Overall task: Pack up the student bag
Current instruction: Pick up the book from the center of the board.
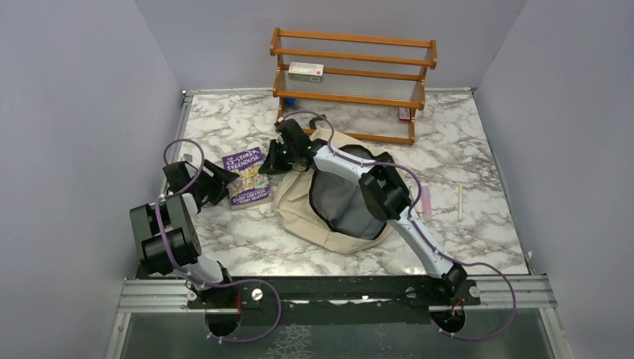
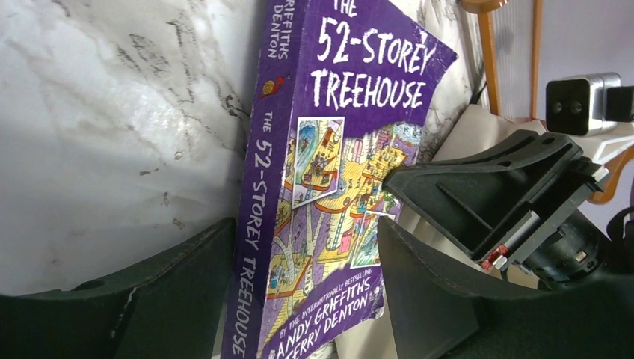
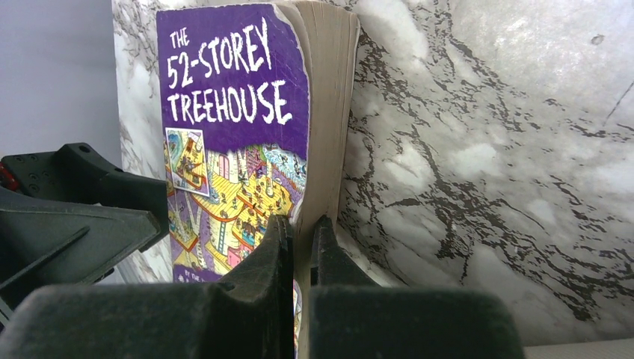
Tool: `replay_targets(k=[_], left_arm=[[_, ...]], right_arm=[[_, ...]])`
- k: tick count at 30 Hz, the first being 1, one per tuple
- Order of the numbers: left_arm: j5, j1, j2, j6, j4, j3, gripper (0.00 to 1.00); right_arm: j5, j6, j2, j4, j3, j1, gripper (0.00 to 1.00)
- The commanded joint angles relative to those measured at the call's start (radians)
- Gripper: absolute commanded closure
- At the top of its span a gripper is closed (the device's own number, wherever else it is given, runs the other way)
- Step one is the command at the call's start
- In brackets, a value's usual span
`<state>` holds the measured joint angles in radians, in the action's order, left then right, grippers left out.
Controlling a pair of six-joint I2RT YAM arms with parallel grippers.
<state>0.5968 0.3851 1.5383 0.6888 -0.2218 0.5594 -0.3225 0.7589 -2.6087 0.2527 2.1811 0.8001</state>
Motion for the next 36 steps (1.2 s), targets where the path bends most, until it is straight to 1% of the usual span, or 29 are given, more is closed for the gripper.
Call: replay_targets(k=[1, 4, 6, 14, 23, 29, 32, 36], left_arm=[[0.085, -0.008, 0.07, -0.005, 0.006, -0.054, 0.28], [0.16, -0.009, 0.074, 0.022, -0.064, -0.057, 0.28], [0.176, -0.009, 0.066, 0.018, -0.073, -0.045, 0.3], [0.198, -0.01, 0.006, -0.004, -0.074, -0.008, 0.49], [0.269, -0.024, -0.006, 0.051, -0.19, -0.021, 0.51], [0.291, -0.029, -0.01, 0.075, -0.233, -0.025, 0.64], [0.305, -0.033, -0.009, 0.092, -0.266, -0.029, 0.65], [0.316, -0.043, -0.003, 0.101, -0.281, -0.027, 0.63]], right_arm=[[0.017, -0.044, -0.089, 0.153, -0.047, -0.021, 0.99], [0.005, -0.043, -0.093, 0.15, -0.043, -0.02, 0.99], [-0.002, -0.04, -0.097, 0.148, -0.041, -0.021, 0.99], [-0.038, -0.038, -0.103, 0.128, -0.038, -0.021, 0.99], [-0.082, -0.037, -0.108, 0.107, -0.04, -0.021, 0.99], [-0.094, -0.033, -0.099, 0.091, -0.052, -0.02, 0.99], [-0.105, -0.033, -0.097, 0.082, -0.057, -0.021, 0.99], [-0.122, -0.031, -0.093, 0.069, -0.062, -0.021, 0.99]])
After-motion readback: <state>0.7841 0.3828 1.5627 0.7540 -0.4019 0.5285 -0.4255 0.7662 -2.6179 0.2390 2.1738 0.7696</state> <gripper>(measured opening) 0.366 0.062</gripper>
